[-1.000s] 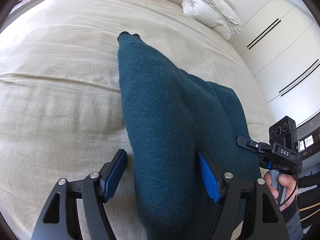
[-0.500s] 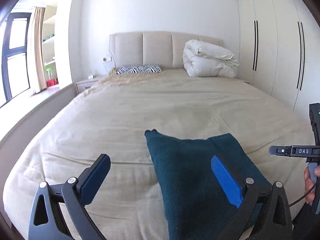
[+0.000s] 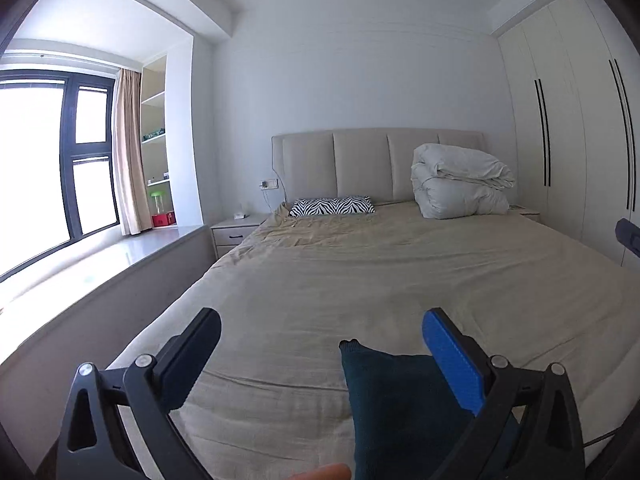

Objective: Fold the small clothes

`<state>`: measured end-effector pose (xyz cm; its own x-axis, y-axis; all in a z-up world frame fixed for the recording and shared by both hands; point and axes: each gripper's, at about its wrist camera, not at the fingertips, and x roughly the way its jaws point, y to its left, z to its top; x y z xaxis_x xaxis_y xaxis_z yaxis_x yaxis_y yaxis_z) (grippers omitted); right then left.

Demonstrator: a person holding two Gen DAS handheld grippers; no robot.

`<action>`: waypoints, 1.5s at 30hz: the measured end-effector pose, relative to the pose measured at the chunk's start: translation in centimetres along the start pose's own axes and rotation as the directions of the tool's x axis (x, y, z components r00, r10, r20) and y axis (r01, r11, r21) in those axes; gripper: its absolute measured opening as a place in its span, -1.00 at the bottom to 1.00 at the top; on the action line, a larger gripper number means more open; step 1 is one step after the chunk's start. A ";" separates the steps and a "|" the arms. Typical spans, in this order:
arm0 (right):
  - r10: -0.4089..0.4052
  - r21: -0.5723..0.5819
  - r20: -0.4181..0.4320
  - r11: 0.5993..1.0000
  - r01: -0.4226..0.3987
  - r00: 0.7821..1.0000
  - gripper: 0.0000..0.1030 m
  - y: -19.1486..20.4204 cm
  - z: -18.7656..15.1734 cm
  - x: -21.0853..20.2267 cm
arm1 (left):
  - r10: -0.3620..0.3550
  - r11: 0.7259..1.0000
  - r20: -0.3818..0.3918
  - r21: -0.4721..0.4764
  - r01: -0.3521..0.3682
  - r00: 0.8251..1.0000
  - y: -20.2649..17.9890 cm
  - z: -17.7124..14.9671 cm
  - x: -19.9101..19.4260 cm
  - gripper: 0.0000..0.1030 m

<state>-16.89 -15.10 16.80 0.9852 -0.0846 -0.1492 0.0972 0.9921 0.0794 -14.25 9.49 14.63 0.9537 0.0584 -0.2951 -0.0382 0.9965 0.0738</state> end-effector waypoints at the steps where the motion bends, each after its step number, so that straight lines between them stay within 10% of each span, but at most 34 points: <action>1: 0.005 0.006 0.016 1.000 -0.005 1.000 1.00 0.1 0.7 -0.6 | 0.014 1.000 -0.026 -0.011 -0.014 1.000 0.1 0.0 0.3 1.00; 9: -0.043 -0.093 -0.209 0.995 0.024 0.977 1.00 2.4 -0.6 0.0 | -0.056 0.998 -0.314 -0.058 0.039 0.948 -1.0 -4.6 4.3 1.00; 15: -0.024 -0.007 -0.489 1.000 0.023 0.872 1.00 1.6 -7.0 4.4 | -0.108 0.993 -0.484 -0.090 0.073 0.869 -2.3 -9.4 6.3 1.00; 21: -0.010 0.054 -0.631 0.997 0.056 0.776 1.00 1.0 -12.9 7.2 | -0.105 0.993 -0.543 -0.100 0.060 0.833 -2.2 -11.7 7.0 1.00; 45: -0.025 -0.004 -0.702 1.000 0.031 0.712 1.00 3.0 -16.1 8.3 | -0.057 0.998 -0.582 -0.052 0.033 0.811 -2.3 -13.9 8.0 1.00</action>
<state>-10.65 -11.34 -0.03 0.6000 -0.0196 -0.7997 0.1272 0.9893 0.0711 -10.69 8.46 -1.16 0.6018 0.0251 -0.7983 -0.0221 0.9996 0.0148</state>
